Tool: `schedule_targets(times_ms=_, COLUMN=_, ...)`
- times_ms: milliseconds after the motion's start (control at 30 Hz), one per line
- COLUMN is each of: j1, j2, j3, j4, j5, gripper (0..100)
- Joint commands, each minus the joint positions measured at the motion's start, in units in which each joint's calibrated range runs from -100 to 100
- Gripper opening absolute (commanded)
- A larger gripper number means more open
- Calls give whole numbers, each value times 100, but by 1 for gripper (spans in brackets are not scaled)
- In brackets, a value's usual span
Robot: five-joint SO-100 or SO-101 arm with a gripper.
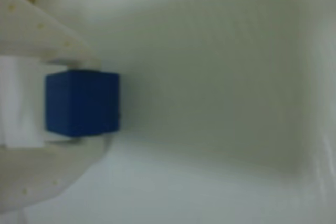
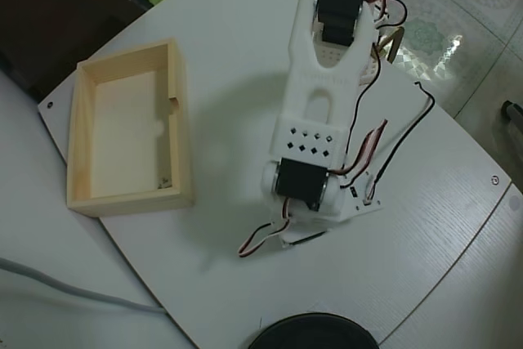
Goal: Pick up the small blue cube and put it into the box
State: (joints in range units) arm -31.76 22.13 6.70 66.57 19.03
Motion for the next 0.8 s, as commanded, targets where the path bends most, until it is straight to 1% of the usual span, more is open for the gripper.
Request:
schedule_targets(times_ms=0, j1=39, j2=69, j3=-136, j4=-89, j5=25, gripper=10)
schedule_targets(times_ms=133, j1=39, j2=10, j3=-145, j4=-123, j5=25, gripper=8)
schedule_targets(times_ms=367, j1=39, j2=-15, j3=-443, j4=-30, j5=25, gripper=7)
schedule_targets(times_ms=533, j1=39, j2=-15, j3=-824, j4=285, j5=25, gripper=7)
schedule_targets(times_ms=767, j1=128, j2=-83, j3=-1593, j4=1024, j5=25, gripper=7)
